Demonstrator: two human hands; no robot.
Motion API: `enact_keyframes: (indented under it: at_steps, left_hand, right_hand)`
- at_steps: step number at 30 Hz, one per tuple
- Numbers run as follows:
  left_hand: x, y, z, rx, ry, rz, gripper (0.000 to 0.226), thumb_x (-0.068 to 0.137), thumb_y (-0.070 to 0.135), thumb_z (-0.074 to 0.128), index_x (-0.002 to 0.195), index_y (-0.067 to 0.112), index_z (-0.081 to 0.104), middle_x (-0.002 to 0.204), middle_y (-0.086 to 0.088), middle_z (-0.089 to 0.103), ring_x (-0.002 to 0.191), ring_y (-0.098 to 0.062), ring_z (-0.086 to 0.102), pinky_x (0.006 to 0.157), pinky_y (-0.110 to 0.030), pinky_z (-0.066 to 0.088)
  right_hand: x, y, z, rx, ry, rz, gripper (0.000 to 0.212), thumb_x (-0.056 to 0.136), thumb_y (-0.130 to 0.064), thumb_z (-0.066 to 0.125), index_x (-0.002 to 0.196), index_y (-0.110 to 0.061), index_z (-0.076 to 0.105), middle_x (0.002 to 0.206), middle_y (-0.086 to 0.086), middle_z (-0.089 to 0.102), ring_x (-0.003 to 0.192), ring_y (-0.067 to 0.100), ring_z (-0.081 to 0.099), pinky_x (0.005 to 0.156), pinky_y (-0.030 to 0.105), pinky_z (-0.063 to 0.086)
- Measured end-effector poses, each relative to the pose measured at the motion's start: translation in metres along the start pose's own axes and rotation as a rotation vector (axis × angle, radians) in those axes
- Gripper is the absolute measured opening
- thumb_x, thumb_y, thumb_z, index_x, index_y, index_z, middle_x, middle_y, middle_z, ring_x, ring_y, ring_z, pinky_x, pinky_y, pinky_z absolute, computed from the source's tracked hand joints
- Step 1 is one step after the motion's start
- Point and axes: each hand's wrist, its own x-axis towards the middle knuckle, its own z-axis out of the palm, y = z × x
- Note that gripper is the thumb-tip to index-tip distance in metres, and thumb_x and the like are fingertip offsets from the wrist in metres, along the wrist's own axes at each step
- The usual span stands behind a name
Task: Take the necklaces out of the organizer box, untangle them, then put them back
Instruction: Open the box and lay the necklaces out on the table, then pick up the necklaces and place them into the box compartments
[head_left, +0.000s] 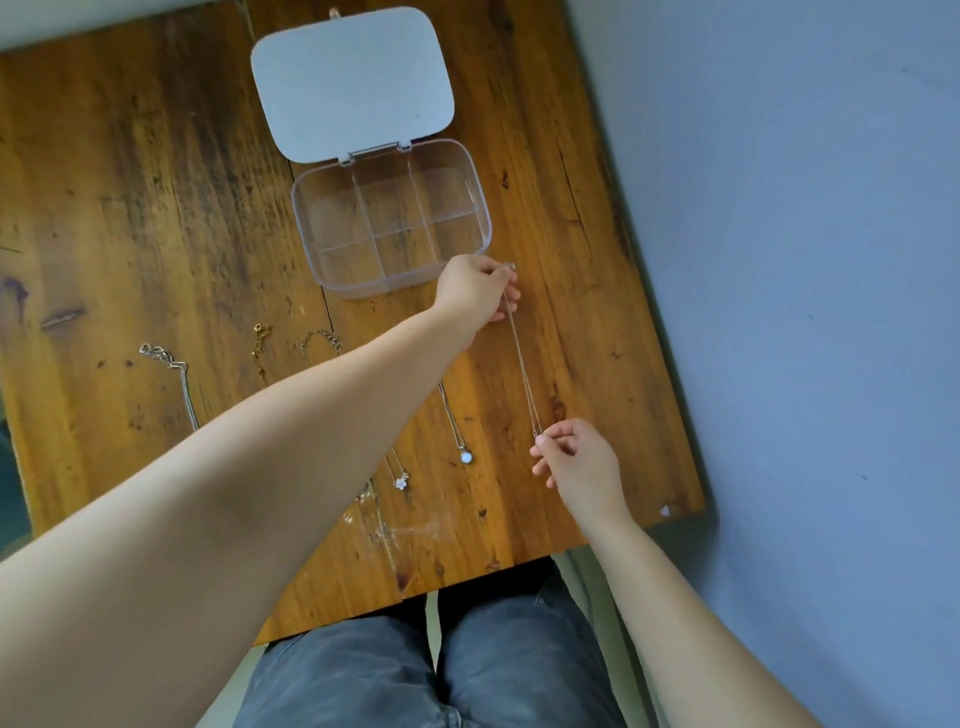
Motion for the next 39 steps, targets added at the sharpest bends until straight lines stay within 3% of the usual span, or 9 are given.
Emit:
enact_keyframes:
  at_steps: [4, 9, 13, 19, 22, 25, 29, 34, 39]
  left_hand:
    - [0.005, -0.01, -0.003, 0.079, 0.054, 0.015, 0.017, 0.095, 0.012, 0.048, 0.095, 0.006, 0.064, 0.078, -0.005, 0.062, 0.065, -0.015, 0.063, 0.068, -0.028, 0.056]
    - [-0.003, -0.017, -0.019, 0.263, 0.071, 0.124, 0.027, 0.094, 0.015, 0.048, 0.118, 0.008, 0.061, 0.099, -0.009, 0.067, 0.087, -0.023, 0.065, 0.085, -0.036, 0.055]
    - [-0.031, -0.04, -0.07, 0.217, 0.075, 0.18, 0.022, 0.094, 0.016, 0.048, 0.107, 0.012, 0.065, 0.074, -0.001, 0.066, 0.06, -0.009, 0.059, 0.057, -0.019, 0.051]
    - [-0.097, -0.14, -0.179, 0.247, 0.27, 0.069, 0.013, 0.092, 0.02, 0.051, 0.089, 0.017, 0.064, 0.074, 0.003, 0.062, 0.07, -0.016, 0.057, 0.062, -0.028, 0.044]
    - [-0.136, -0.194, -0.211, 0.317, 0.409, 0.019, 0.009, 0.091, 0.023, 0.052, 0.085, 0.022, 0.057, 0.076, 0.003, 0.062, 0.07, -0.015, 0.057, 0.056, -0.026, 0.039]
    - [-0.158, -0.232, -0.217, 0.392, 0.518, -0.013, 0.01, 0.089, 0.029, 0.058, 0.089, 0.021, 0.052, 0.083, 0.003, 0.06, 0.077, -0.017, 0.056, 0.062, -0.03, 0.046]
    - [-0.155, -0.253, -0.2, 0.581, 0.55, -0.007, 0.031, 0.086, 0.043, 0.058, 0.101, 0.017, 0.052, 0.094, -0.001, 0.059, 0.086, -0.022, 0.055, 0.074, -0.038, 0.049]
    - [-0.139, -0.252, -0.201, 0.751, 0.586, 0.071, 0.021, 0.087, 0.032, 0.058, 0.093, 0.012, 0.056, 0.086, -0.005, 0.061, 0.081, -0.027, 0.056, 0.068, -0.038, 0.041]
    - [-0.149, -0.249, -0.215, 0.579, 0.56, 0.257, 0.009, 0.087, 0.014, 0.06, 0.085, 0.006, 0.061, 0.081, -0.009, 0.063, 0.076, -0.029, 0.059, 0.066, -0.04, 0.044]
  right_hand:
    - [0.001, 0.001, 0.004, -0.192, 0.028, -0.059, 0.002, 0.092, -0.02, 0.058, 0.09, -0.02, 0.056, 0.08, -0.002, 0.067, 0.061, 0.005, 0.064, 0.053, 0.009, 0.043]
    - [0.0, -0.007, -0.006, -0.193, 0.04, -0.1, 0.01, 0.095, -0.021, 0.052, 0.104, -0.022, 0.053, 0.081, -0.005, 0.064, 0.06, 0.005, 0.062, 0.048, 0.009, 0.045]
    - [0.001, -0.027, -0.007, -0.193, 0.067, -0.156, 0.014, 0.098, -0.017, 0.046, 0.108, -0.021, 0.055, 0.081, -0.005, 0.065, 0.062, 0.006, 0.062, 0.048, 0.004, 0.043]
    - [-0.003, -0.09, 0.074, -0.29, -0.136, -0.36, 0.016, 0.098, -0.015, 0.042, 0.099, -0.024, 0.056, 0.076, -0.006, 0.063, 0.054, 0.009, 0.055, 0.042, 0.01, 0.04]
    - [-0.013, -0.117, 0.131, -0.388, -0.285, -0.468, 0.019, 0.097, -0.012, 0.041, 0.096, -0.021, 0.057, 0.074, -0.005, 0.063, 0.057, 0.017, 0.056, 0.053, 0.029, 0.046]
    - [-0.026, -0.136, 0.188, -0.523, -0.429, -0.565, 0.019, 0.097, -0.014, 0.04, 0.096, -0.022, 0.057, 0.082, -0.001, 0.064, 0.066, 0.018, 0.061, 0.059, 0.03, 0.047]
    - [-0.034, -0.146, 0.24, -0.763, -0.476, -0.774, 0.021, 0.094, -0.012, 0.043, 0.103, -0.014, 0.062, 0.105, 0.006, 0.065, 0.094, 0.023, 0.06, 0.077, 0.037, 0.05]
    - [-0.032, -0.138, 0.262, -0.959, -0.53, -1.003, 0.022, 0.092, -0.007, 0.046, 0.106, -0.008, 0.064, 0.106, 0.011, 0.06, 0.099, 0.03, 0.056, 0.071, 0.037, 0.046]
    - [-0.029, -0.129, 0.262, -0.987, -0.665, -1.164, 0.027, 0.087, -0.006, 0.053, 0.113, -0.01, 0.062, 0.121, 0.009, 0.056, 0.107, 0.029, 0.053, 0.078, 0.041, 0.049]
